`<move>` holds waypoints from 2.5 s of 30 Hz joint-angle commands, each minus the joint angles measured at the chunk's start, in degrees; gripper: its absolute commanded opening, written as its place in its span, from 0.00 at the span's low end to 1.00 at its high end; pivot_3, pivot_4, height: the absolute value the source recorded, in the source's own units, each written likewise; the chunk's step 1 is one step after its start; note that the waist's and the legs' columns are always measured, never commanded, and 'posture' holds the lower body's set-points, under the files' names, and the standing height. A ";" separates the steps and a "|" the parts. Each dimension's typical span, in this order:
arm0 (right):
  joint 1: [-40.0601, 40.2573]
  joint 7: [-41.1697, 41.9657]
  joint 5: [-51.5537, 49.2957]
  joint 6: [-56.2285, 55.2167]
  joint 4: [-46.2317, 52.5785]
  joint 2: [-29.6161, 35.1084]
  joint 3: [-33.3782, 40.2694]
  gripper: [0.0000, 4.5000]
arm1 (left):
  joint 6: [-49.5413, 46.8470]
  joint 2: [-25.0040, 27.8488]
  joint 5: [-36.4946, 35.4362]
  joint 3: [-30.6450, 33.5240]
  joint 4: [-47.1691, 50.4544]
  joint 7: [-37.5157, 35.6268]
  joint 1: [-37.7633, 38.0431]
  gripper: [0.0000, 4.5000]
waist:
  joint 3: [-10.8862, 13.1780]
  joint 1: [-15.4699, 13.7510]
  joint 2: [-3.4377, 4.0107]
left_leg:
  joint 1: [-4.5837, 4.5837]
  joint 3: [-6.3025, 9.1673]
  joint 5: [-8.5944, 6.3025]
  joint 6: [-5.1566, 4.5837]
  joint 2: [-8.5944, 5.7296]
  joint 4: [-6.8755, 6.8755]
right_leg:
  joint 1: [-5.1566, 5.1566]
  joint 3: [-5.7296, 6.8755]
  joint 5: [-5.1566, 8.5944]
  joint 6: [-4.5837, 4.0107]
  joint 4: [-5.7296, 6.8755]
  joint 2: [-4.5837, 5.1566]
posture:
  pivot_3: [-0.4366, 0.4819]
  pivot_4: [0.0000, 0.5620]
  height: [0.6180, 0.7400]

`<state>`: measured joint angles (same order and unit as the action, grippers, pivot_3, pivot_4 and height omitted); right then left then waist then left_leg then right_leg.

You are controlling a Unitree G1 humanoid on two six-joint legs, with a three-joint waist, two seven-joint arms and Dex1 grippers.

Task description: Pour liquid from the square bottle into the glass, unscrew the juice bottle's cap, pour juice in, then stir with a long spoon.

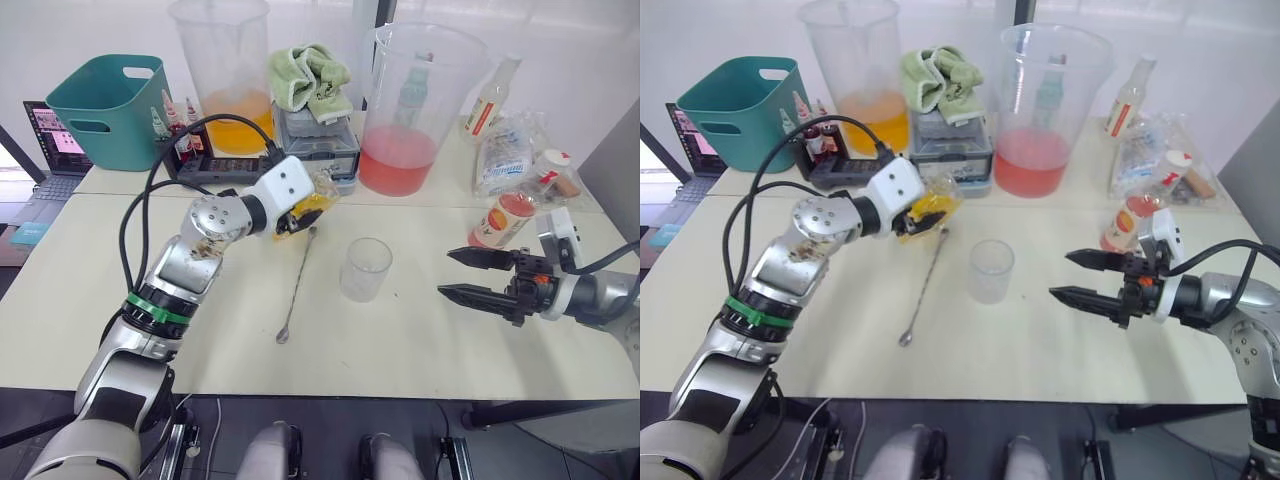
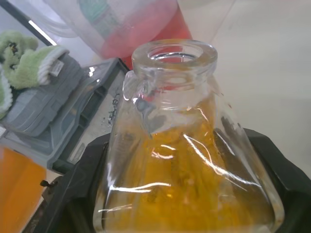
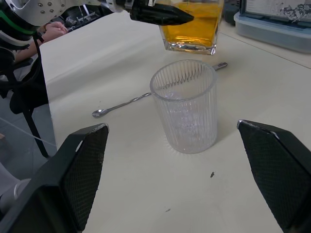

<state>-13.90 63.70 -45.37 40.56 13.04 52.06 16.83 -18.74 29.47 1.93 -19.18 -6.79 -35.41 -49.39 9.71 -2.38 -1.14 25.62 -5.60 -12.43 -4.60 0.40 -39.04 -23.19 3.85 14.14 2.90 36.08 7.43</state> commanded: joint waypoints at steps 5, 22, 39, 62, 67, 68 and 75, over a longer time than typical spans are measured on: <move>3.07 -2.18 -2.13 0.26 4.61 0.34 4.29 1.00 | 12.43 -1.70 11.32 -2.44 2.76 5.05 -1.24 0.62 | 0.00 -0.17 0.00 | 0.01 0.01 -0.03 -0.06 -0.01 -0.06 | 0.01 0.00 -0.01 0.01 0.02 0.04 | 0.48 0.27 0.99; 6.24 -4.56 -3.26 1.43 7.37 1.35 7.25 1.00 | 24.72 -3.95 24.51 -3.74 0.09 10.34 -0.51 0.62 | 0.00 -0.09 0.00 | 0.01 0.01 -0.07 -0.13 0.00 -0.12 | 0.02 -0.01 -0.02 0.03 0.05 0.04 | 0.48 0.27 0.99; 6.31 -5.92 -3.90 1.79 7.80 1.43 7.31 1.00 | 31.49 -5.69 30.92 -3.77 -2.20 12.70 0.00 0.62 | 0.00 -0.07 0.00 | 0.01 0.01 -0.09 -0.16 0.00 -0.16 | 0.02 -0.01 -0.03 0.04 0.09 0.05 | 0.48 0.27 0.99; 6.90 -7.68 -3.89 1.00 8.34 0.64 7.32 1.00 | 38.96 -4.23 46.71 -6.91 -6.09 24.16 -1.49 0.62 | 0.00 -0.08 0.00 | 0.01 0.00 -0.12 -0.22 0.00 -0.23 | 0.02 -0.01 -0.03 0.05 0.13 0.06 | 0.48 0.27 0.99; 6.91 -7.65 -3.86 0.92 8.26 0.62 7.36 1.00 | 39.80 -3.92 49.12 -7.44 -6.06 25.99 -1.99 0.62 | 0.00 -0.11 0.00 | 0.01 0.00 -0.13 -0.22 0.00 -0.24 | 0.02 -0.01 -0.03 0.06 0.14 0.07 | 0.48 0.27 0.99; 6.86 -7.65 -3.83 0.88 8.22 0.58 7.31 1.00 | 40.12 -3.83 49.65 -7.53 -6.08 26.42 -2.10 0.62 | 0.00 -0.13 0.00 | 0.01 0.00 -0.13 -0.23 -0.01 -0.24 | 0.02 -0.01 -0.03 0.06 0.14 0.07 | 0.48 0.27 0.99; 6.61 -7.68 -3.74 0.75 8.04 0.49 7.12 1.00 | 41.03 -3.66 51.68 -7.41 -6.11 28.16 -2.40 0.62 | 0.00 -0.07 0.00 | 0.01 0.00 -0.13 -0.23 0.00 -0.26 | 0.02 -0.01 -0.04 0.06 0.15 0.07 | 0.48 0.27 0.99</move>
<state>-7.04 56.09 -48.52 42.30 19.82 52.45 21.85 21.52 25.78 53.71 -28.30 -16.16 -10.59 -48.71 9.71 -2.45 -1.14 25.63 -5.61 -12.56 -4.83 0.40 -39.30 -23.17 3.84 14.10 2.96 36.23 7.51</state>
